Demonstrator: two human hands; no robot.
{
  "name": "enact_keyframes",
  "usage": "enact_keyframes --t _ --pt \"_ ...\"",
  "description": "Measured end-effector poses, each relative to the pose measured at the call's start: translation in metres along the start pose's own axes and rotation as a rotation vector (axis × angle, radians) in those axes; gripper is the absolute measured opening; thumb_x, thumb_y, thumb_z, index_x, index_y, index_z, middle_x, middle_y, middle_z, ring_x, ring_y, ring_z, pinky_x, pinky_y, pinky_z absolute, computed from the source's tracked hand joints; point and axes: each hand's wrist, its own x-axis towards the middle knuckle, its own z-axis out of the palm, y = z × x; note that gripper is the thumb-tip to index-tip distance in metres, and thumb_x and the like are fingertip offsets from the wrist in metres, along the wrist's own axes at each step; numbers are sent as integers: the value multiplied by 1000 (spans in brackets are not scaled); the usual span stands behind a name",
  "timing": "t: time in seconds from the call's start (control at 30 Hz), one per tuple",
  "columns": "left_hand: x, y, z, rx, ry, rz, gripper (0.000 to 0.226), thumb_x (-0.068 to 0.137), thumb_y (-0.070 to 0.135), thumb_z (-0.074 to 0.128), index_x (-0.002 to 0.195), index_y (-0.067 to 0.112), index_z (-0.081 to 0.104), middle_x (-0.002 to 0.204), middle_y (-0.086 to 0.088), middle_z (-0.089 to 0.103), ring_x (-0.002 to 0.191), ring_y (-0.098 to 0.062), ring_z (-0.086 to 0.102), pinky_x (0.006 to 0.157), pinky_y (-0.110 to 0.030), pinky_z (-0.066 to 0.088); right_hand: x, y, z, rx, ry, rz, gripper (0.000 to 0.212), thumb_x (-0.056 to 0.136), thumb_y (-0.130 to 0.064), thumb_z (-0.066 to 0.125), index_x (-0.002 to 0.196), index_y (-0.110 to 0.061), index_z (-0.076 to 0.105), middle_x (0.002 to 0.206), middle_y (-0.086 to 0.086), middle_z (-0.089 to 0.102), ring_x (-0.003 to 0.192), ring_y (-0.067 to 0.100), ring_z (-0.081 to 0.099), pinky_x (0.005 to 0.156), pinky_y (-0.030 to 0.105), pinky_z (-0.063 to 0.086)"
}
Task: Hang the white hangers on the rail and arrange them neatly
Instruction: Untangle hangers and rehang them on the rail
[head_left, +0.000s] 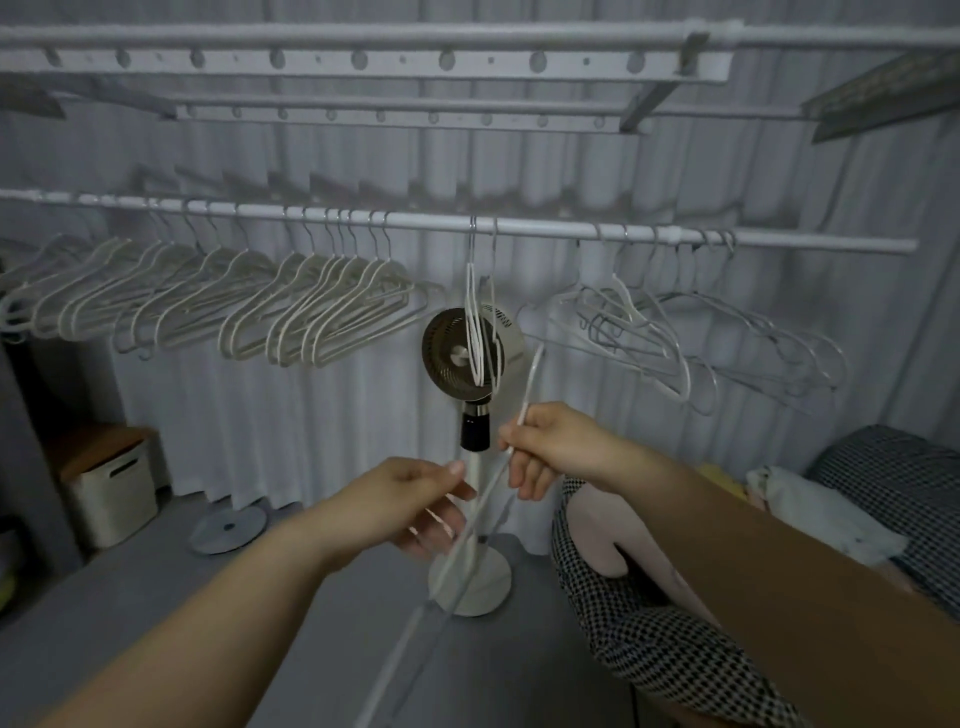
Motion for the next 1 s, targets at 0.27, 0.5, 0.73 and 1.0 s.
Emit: enact_keyframes --t 0.27,0.5,0.73,1.0 --pt "28 12 22 116 83 1 8 93 14 48 91 11 55 26 5 40 21 -6 32 30 -14 26 26 13 -15 -81 134 -9 24 97 -21 38 74 -16 44 57 5 54 28 2 49 35 15 42" --pt "89 26 18 27 151 16 22 95 8 43 78 15 54 24 3 40 19 -6 32 30 -13 27 69 18 -79 -324 581 -183 28 94 -18 46 117 -5 55 89 7 62 82 19 56 60 20 36" --pt "178 51 27 -59 255 71 28 93 3 40 80 26 48 24 3 37 18 -7 28 30 -13 21 116 35 -161 -799 784 -175 37 91 -16 47 127 -10 51 134 9 50 127 26 36 105 30 26" --pt "227 72 5 -119 364 103 27 94 2 39 118 11 48 24 1 38 18 -8 29 30 -11 21 151 53 -189 -726 575 -81 48 92 -15 45 138 -6 33 136 16 47 123 29 45 98 31 37"
